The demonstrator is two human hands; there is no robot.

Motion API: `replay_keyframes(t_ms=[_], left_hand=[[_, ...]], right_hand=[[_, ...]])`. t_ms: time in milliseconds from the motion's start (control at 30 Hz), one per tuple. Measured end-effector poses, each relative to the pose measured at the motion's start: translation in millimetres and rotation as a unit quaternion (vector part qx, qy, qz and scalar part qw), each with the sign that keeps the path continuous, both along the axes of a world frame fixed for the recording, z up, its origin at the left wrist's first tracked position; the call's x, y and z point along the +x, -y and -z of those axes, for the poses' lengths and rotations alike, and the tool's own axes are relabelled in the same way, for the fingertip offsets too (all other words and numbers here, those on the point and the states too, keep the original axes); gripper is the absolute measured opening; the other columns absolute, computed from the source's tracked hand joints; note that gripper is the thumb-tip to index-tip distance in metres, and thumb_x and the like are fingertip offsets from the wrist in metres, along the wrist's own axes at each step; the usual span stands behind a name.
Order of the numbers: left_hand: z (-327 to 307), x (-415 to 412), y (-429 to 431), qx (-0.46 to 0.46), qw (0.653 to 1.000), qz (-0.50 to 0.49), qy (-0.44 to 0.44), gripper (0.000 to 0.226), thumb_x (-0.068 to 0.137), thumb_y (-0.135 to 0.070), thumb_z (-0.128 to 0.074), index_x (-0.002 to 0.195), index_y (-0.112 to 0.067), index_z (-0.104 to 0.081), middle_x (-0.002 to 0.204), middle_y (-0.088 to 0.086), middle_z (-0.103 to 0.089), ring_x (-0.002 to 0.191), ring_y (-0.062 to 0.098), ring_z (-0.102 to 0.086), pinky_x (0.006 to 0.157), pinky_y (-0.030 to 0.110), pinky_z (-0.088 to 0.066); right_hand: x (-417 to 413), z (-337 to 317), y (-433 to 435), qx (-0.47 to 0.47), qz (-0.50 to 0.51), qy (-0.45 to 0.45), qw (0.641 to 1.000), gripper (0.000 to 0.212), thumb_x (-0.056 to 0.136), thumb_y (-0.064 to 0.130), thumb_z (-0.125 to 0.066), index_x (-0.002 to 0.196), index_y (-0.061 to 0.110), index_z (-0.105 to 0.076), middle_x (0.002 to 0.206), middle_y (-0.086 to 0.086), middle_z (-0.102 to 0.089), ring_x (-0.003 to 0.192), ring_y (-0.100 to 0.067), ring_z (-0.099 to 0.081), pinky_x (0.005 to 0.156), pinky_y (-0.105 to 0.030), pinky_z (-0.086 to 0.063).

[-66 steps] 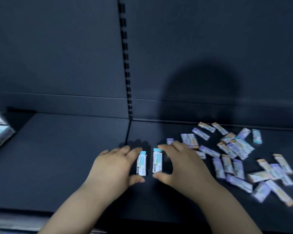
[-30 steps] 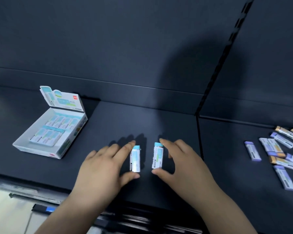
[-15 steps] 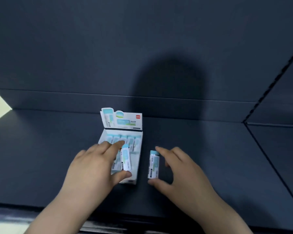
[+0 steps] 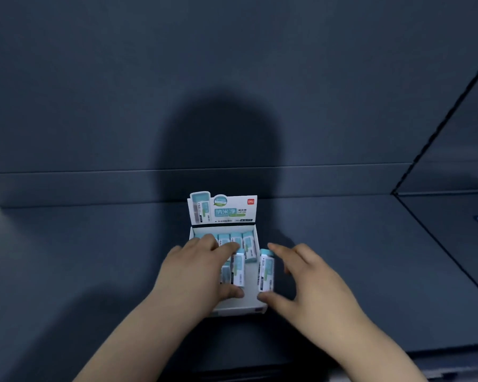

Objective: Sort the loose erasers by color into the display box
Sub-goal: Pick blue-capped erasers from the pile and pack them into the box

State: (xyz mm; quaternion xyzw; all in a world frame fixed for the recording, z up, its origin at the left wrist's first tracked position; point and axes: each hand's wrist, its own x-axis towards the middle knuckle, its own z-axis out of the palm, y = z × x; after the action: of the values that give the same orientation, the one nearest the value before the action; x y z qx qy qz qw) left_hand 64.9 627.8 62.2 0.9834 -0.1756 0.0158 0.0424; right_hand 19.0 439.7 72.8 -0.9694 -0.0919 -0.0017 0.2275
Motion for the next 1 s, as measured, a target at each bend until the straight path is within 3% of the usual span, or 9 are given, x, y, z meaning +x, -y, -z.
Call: replay_keyframes(t_ms=[133,500,1000], left_hand=[[10.8,4.4,-1.4,0.005,1.000,-0.007,-0.014,0.078,0.074,-0.070,-0.054,0.141,-0.043,-0.024,0.123,-0.011,-0.039,0.118,0.011,-0.039,0.091,0.029,-0.031],[18.3,6.3,0.6,-0.009,1.000,-0.014,-0.004,0.075,0.072,-0.074,-0.050,0.138,-0.040,-0.032,0.120,-0.010,-0.039,0.115,0.011,-0.039,0.091,0.030,-0.028],[12.3,5.8,0.0,0.023,0.998,0.020,-0.046,0.079,0.071,-0.071,-0.054,0.139,-0.038,-0.032,0.123,-0.007,-0.036,0.118,0.014,-0.037,0.092,0.032,-0.027]], right_hand=[[4.2,-0.8,-5.0,-0.033,0.013,-0.009,0.999,0.077,0.080,0.060,-0.056,0.144,0.043,-0.017,0.119,0.020,-0.033,0.118,-0.001,-0.040,0.091,-0.017,-0.038],[11.2,1.8,-13.4,-0.038,0.004,-0.010,0.999,0.074,0.081,0.059,-0.056,0.143,0.046,-0.016,0.114,0.021,-0.031,0.115,0.000,-0.041,0.090,-0.016,-0.040],[26.0,-6.6,-21.8,-0.104,-0.021,-0.038,0.994,0.073,0.083,0.054,-0.057,0.144,0.038,-0.020,0.125,0.012,-0.034,0.122,-0.009,-0.039,0.093,-0.025,-0.042]])
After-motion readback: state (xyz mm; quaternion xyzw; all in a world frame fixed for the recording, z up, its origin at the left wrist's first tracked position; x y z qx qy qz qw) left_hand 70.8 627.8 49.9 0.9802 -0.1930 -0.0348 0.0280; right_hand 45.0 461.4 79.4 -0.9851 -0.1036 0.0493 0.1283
